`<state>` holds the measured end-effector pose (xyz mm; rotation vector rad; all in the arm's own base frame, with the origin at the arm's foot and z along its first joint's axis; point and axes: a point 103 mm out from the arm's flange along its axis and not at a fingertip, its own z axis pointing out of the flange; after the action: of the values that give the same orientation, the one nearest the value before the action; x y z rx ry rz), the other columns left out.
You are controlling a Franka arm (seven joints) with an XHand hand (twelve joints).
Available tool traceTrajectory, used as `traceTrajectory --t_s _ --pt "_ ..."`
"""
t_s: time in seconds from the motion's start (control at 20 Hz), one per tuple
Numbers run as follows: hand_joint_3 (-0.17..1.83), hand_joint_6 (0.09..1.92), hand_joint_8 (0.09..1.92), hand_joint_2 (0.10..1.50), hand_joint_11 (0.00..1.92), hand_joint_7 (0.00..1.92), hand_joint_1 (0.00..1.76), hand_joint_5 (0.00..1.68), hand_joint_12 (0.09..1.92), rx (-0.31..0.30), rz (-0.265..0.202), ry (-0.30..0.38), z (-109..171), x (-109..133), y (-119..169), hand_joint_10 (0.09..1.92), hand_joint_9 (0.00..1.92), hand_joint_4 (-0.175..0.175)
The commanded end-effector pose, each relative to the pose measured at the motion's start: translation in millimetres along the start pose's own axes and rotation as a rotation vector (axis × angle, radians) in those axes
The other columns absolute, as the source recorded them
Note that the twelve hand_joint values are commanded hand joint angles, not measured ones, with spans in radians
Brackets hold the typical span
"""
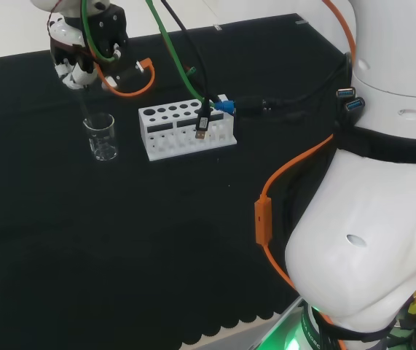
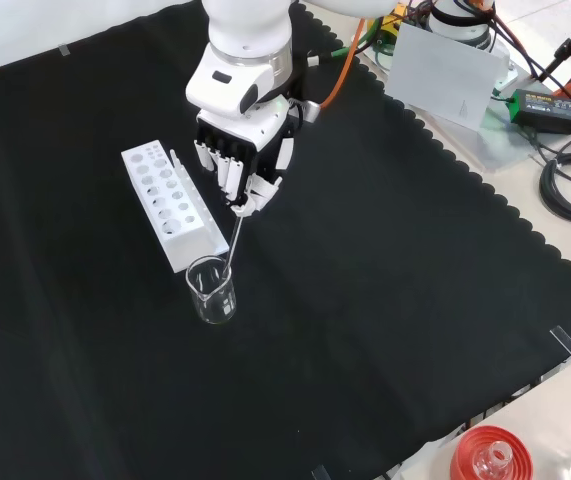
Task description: Put the glass rod back on the white test tube rack.
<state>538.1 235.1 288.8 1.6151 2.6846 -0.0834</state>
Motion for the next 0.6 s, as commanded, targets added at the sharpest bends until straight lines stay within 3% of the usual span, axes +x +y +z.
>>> traceTrajectory --t_s 0.05,0.6 --pt "0.55 0.75 0.76 0.75 1.62 1.33 1.31 1.07 0.56 -0.004 0.001 -0.002 -5.7 -3.1 0.2 0.16 1.85 -0.175" --pt "0.55 0.76 0.76 0.75 1.62 1.33 1.31 1.07 0.56 -0.02 0.029 -0.025 -30.8 -27.1 -8.4 0.16 1.85 -0.175"
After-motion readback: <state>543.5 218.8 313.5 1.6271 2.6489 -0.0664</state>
